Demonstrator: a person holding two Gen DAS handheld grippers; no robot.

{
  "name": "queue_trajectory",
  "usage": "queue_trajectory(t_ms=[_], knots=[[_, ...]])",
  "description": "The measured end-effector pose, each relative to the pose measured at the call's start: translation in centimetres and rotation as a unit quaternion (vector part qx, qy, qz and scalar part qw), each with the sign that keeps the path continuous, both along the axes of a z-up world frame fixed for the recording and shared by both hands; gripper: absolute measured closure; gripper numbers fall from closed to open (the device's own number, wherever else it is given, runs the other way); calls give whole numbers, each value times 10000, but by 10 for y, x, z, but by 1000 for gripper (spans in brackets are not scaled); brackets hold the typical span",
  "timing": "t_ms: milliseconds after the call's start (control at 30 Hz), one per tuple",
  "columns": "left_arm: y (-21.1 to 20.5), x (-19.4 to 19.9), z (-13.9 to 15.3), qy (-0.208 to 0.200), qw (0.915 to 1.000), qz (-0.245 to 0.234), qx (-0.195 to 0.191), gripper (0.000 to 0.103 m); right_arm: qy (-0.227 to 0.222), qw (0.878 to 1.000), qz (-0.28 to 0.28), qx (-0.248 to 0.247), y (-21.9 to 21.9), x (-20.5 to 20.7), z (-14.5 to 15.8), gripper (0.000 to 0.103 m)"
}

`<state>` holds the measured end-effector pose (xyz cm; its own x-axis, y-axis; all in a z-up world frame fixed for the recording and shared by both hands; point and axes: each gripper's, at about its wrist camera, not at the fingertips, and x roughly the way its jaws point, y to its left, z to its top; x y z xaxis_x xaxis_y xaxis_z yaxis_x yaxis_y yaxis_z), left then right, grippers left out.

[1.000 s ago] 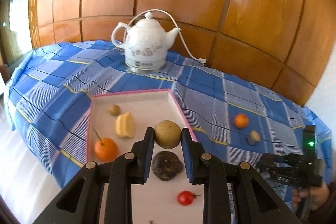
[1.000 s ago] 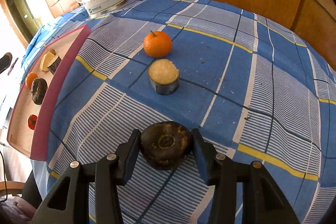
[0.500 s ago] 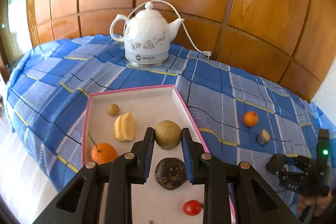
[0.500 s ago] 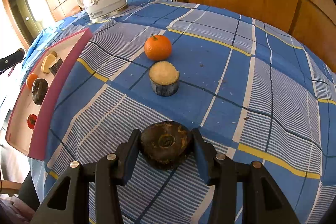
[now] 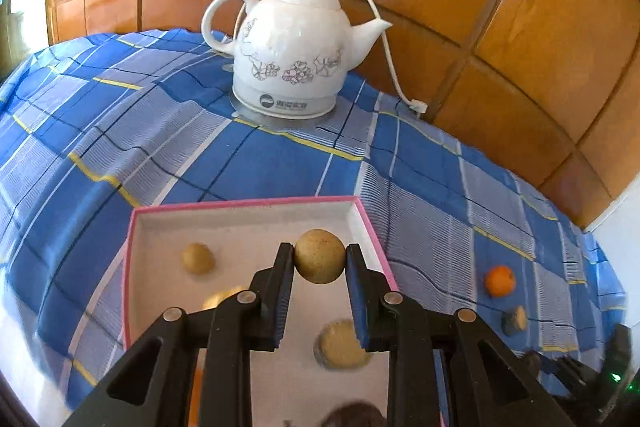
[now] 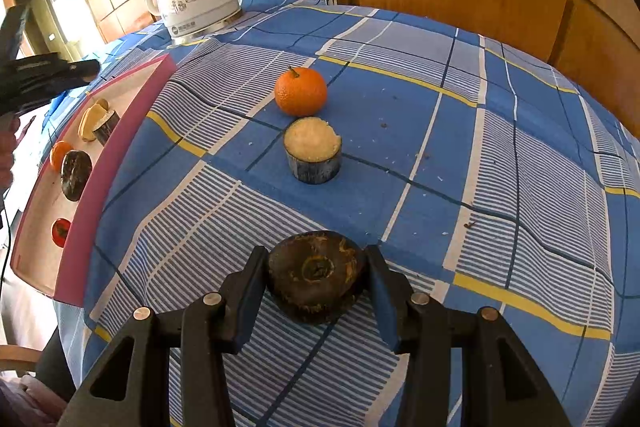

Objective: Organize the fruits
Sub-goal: 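Drop the tan fruit into the tray with the left tool while the right tool holds the dark fruit, then hold the dark brown fruit in the right tool and swing it toward the tray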

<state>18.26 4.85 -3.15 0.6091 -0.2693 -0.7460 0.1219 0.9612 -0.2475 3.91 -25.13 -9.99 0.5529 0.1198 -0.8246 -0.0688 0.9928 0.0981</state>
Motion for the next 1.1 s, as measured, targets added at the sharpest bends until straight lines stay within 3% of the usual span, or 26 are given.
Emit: queue_trajectory(t_ms=[133, 233, 467, 800, 1100], knots=[[-7, 17, -18, 240, 9994, -47, 224, 75, 8, 10000, -6, 10, 0, 1, 0, 54], [-9, 13, -26, 244, 9990, 60, 366, 59, 6, 10000, -8, 18, 0, 0, 0, 54], [-5, -22, -17, -85, 9964, 439, 720, 59, -3, 10000, -9, 10, 0, 0, -1, 54], [-11, -78, 4, -499, 9953, 327, 766, 56, -19, 10000, -26, -23, 1, 0, -1, 54], [-11, -112, 10, -551, 9961, 251, 636, 51, -48, 9999, -82, -85, 4, -2, 0, 54]])
